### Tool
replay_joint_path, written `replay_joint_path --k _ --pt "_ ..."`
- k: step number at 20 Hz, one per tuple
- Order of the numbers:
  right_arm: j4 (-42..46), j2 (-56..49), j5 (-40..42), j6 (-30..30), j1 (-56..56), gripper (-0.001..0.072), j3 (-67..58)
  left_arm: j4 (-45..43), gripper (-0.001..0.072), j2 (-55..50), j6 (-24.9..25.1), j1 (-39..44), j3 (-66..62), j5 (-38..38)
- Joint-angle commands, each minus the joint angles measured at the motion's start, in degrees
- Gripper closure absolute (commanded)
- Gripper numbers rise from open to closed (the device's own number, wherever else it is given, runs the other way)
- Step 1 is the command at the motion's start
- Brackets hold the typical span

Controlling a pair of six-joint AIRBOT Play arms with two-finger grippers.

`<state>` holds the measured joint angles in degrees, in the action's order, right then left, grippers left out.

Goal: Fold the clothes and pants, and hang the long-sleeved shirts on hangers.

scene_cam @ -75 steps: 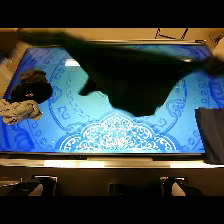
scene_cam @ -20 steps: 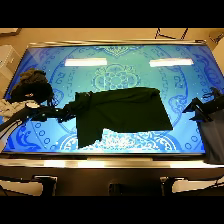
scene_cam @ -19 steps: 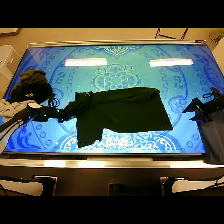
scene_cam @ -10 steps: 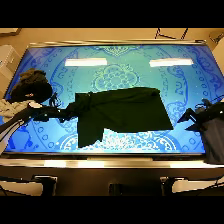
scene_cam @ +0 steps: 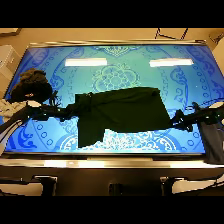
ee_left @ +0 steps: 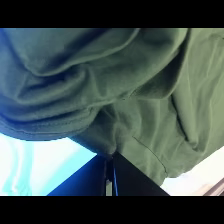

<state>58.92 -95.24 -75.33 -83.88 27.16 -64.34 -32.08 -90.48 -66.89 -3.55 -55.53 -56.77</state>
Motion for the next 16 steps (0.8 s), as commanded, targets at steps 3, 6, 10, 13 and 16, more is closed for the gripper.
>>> replay_joint_path --k 3,6,10,13,16 --pt "-2.0 1.2 -1.1 0.9 -3.8 0.0668 -4.6 0.0 0.0687 4.0 -0.6 -0.1 -0.3 -1.9" --pt "-3.1 7.5 -3.9 1.3 -3.8 0.0669 -18.3 0.0 0.0687 14.0 -0.3 -2.4 -7.4 -1.9" --pt "0.0 21.3 5.3 2.9 -3.8 0.0668 -44.1 -0.6 0.0686 30.2 -0.3 -9.3 -31.9 -0.8" --pt "2.9 33.5 15.4 1.8 -3.8 0.0668 -51.9 -6.6 0.0686 40.0 -0.5 -12.3 -45.7 3.5" --pt "4.0 41.8 14.9 1.3 -3.8 0.0668 -51.9 -8.7 0.0686 48.5 -1.0 -12.4 -47.3 7.5"
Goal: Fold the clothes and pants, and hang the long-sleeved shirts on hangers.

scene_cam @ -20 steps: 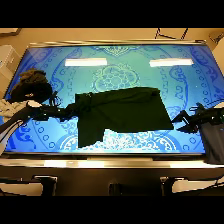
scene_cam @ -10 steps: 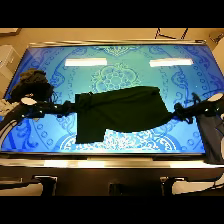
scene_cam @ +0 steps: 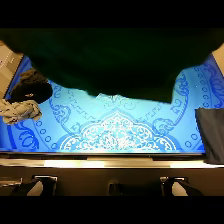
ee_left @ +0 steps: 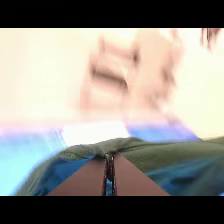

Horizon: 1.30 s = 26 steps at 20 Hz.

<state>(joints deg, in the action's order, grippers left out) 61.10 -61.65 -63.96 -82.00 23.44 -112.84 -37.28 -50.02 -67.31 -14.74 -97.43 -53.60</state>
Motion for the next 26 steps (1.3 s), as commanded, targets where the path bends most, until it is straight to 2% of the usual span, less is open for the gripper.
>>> replay_joint_path --k 1,5,9,11,14,16,17,19,22,24,26 --pt "2.4 10.0 3.7 -1.5 -0.1 0.0668 -3.5 -4.9 0.0686 10.0 -2.5 -1.2 -5.4 5.6" --pt "3.9 14.9 5.6 -3.3 -0.1 0.0668 -3.5 -13.6 0.0686 13.6 -9.4 -1.2 -7.4 6.6" --pt "6.8 15.5 4.0 -5.4 -0.1 0.0668 -3.5 -15.1 0.0687 12.9 -11.9 -1.2 -8.6 4.8" --pt "8.0 12.9 -2.7 -6.6 -0.1 0.0668 -3.5 -17.1 0.0687 10.0 -14.4 -1.2 -8.5 -3.0" --pt "7.2 2.9 -20.9 -6.7 -0.1 0.0670 -2.6 -16.7 0.0687 1.5 -14.4 -1.1 -6.0 -18.2" --pt "7.2 -6.2 -29.8 -6.6 -2.0 0.0671 2.3 -16.6 0.0686 -4.9 -14.1 -0.5 1.0 -22.3" --pt "9.1 -10.4 -30.5 -5.7 -4.6 0.0671 6.3 -16.6 0.0686 -7.6 -13.9 0.4 5.7 -21.7" --pt "13.8 -17.5 -24.1 -6.4 -9.8 0.0671 15.1 -16.6 0.0686 -13.3 -12.6 3.7 16.9 -17.7" --pt "15.8 -29.0 -13.4 -12.9 -13.5 0.0669 22.1 -16.1 0.0686 -24.4 -12.0 8.4 29.5 -5.4" --pt "14.4 -36.2 -8.7 -15.3 -14.1 0.0669 22.1 -14.0 0.0685 -32.9 -12.0 9.8 29.5 1.7" --pt "11.3 -39.8 -0.1 -15.3 -13.9 0.0668 22.0 -10.4 0.0685 -39.5 -12.0 10.0 26.4 7.8"
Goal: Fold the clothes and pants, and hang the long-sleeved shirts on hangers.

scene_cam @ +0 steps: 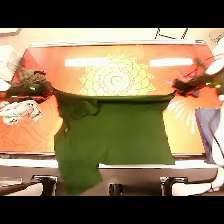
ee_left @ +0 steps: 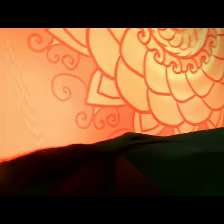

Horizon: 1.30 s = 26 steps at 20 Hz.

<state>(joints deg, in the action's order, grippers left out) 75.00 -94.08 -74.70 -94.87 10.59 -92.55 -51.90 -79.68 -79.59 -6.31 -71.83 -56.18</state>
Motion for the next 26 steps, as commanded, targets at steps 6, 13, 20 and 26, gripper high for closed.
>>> replay_joint_path --k 6,13,20,26 --pt "-3.0 -8.2 39.5 -4.0 -0.9 0.0668 1.5 5.9 0.0685 -16.7 3.3 5.7 -7.9 31.4" --pt "-2.8 -9.7 29.6 -6.6 0.0 0.0667 0.4 5.8 0.0685 -19.0 2.9 9.4 -8.0 29.9" --pt "-0.8 -2.8 -6.4 3.5 3.3 0.0668 1.5 -8.9 0.0686 -9.8 -2.1 3.2 -6.1 -14.7" --pt "1.9 -3.5 -8.2 4.4 2.8 0.0667 10.7 -9.7 0.0685 -10.1 -2.1 4.1 2.9 -14.3"
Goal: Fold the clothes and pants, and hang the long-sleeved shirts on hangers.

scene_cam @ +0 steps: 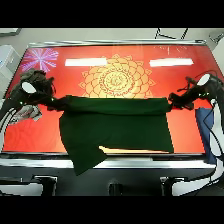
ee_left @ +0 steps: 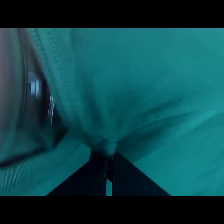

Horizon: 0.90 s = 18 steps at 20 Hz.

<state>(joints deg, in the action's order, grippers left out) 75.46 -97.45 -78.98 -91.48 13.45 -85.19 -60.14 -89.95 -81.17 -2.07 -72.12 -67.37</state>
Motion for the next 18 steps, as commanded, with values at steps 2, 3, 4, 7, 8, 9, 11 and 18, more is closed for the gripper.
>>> replay_joint_path --k 2,3,4,7,8,9,11,18 --pt "1.9 0.0 -3.8 2.1 -0.1 0.0667 3.4 -1.5 0.0685 0.4 -0.4 -0.5 3.2 -3.4" --pt "2.2 0.1 -3.5 2.7 -0.1 0.0667 3.4 -1.5 0.0686 0.4 -0.3 -0.9 2.9 -3.3" --pt "3.0 0.2 -3.4 2.6 -0.1 0.0667 3.4 -1.5 0.0686 0.4 -0.3 -1.3 2.7 -3.3" --pt "3.2 0.2 -4.3 2.6 -0.1 0.0667 3.4 -1.6 0.0686 0.0 -0.3 -2.6 2.9 -3.8" --pt "3.2 0.1 -5.2 2.6 -0.1 0.0667 3.4 -1.6 0.0686 -0.2 -0.4 -2.6 3.4 -3.8" --pt "3.0 0.0 -6.2 2.6 -0.1 0.0666 3.5 -1.6 0.0686 -0.2 -0.5 -2.4 4.0 -3.7" --pt "2.8 0.0 -7.3 2.6 -0.1 0.0666 5.0 -1.6 0.0686 -0.2 -0.5 -2.4 5.4 -3.8" --pt "3.1 1.1 -11.2 3.8 0.5 0.0187 2.4 -1.2 0.0181 0.5 -0.6 -5.0 3.4 -10.6"
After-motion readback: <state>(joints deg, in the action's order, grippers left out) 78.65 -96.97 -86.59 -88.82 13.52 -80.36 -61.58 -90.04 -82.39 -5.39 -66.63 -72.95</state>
